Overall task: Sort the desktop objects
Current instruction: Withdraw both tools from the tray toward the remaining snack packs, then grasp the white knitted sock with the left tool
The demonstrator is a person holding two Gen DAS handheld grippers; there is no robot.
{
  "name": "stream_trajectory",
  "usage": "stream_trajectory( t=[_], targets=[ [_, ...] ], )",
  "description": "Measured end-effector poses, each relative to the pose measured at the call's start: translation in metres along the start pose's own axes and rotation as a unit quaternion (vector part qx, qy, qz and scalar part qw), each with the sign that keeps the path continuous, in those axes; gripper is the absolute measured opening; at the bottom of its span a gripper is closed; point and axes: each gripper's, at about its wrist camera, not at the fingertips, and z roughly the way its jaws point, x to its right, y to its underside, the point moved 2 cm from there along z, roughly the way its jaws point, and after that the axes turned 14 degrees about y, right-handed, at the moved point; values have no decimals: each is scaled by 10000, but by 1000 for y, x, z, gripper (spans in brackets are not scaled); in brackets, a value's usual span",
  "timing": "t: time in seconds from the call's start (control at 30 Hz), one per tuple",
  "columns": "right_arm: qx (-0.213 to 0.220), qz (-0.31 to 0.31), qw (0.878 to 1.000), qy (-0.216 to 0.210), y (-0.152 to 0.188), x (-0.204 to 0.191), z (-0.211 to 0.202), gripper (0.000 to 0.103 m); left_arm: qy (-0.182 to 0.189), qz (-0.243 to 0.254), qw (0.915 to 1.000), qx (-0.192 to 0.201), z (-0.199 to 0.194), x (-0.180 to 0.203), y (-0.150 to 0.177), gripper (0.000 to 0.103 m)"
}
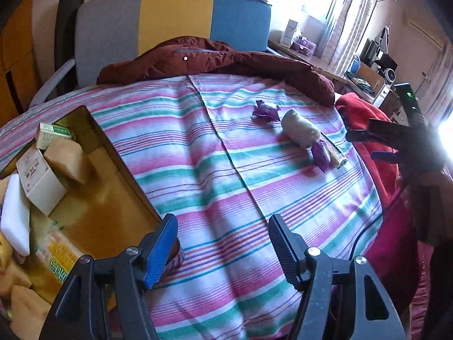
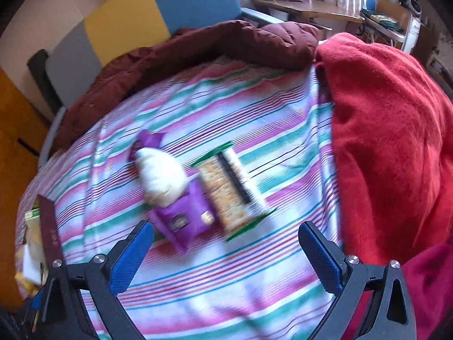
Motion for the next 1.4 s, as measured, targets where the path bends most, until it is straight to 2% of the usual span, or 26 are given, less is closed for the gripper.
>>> stream_trajectory(
  t=[0.1, 0.17, 0.33, 0.43, 0.53, 0.57, 0.63, 0.67, 0.8, 0.93, 1.1, 1.2, 1.27, 1.4],
  targets=[
    [-63, 78, 9998, 171, -15, 6, 16, 99, -59, 11, 10000, -29, 5, 2, -3, 67],
    [-64, 78, 9997, 237, -23, 7, 25, 93, -35, 31, 10000, -35, 7, 4, -6, 67],
    [-70, -49, 9999, 88, -34, -3, 51, 81, 90, 176, 9998, -41, 13, 17, -15, 68],
    [-359, -141, 9991, 153, -28, -7, 69, 80, 83, 234, 9996, -126, 22, 23, -18, 71],
    [-298, -272, 9991, 92, -30, -10, 69, 80, 65, 314, 9993, -197, 34, 30, -22, 73],
    [-332, -353, 9987, 179, -29, -12, 72, 80, 95, 271, 9993, -238, 39, 32, -25, 73],
    [-348, -434, 9959, 708, -28, -12, 76, 81, 149, 220, 9994, -235, 45, 34, -29, 73],
    [-272, -397, 9954, 831, -29, -9, 74, 81, 170, 196, 9995, -199, 49, 36, -32, 74],
    [-415, 247, 9983, 320, -33, 11, 73, 86, 209, 139, 9995, -211, 63, 40, -43, 78],
    [-157, 531, 9980, 289, -38, 23, 62, 89, 406, -92, 9988, -241, 78, 43, -58, 81],
    [148, 855, 9962, -81, -41, 33, 46, 89, 807, -453, 9952, -306, 100, 47, -80, 80],
    [250, 924, 9947, -368, -40, 36, 40, 89, 911, -606, 9937, -248, 110, 51, -93, 78],
    [317, 942, 9938, -504, -43, 34, 35, 89, 981, -747, 9920, -268, 120, 51, -103, 69],
    [344, 1008, 9923, -632, -43, 35, 33, 89, 1198, -1265, 9838, -433, 144, 48, -119, 64]
  ],
)
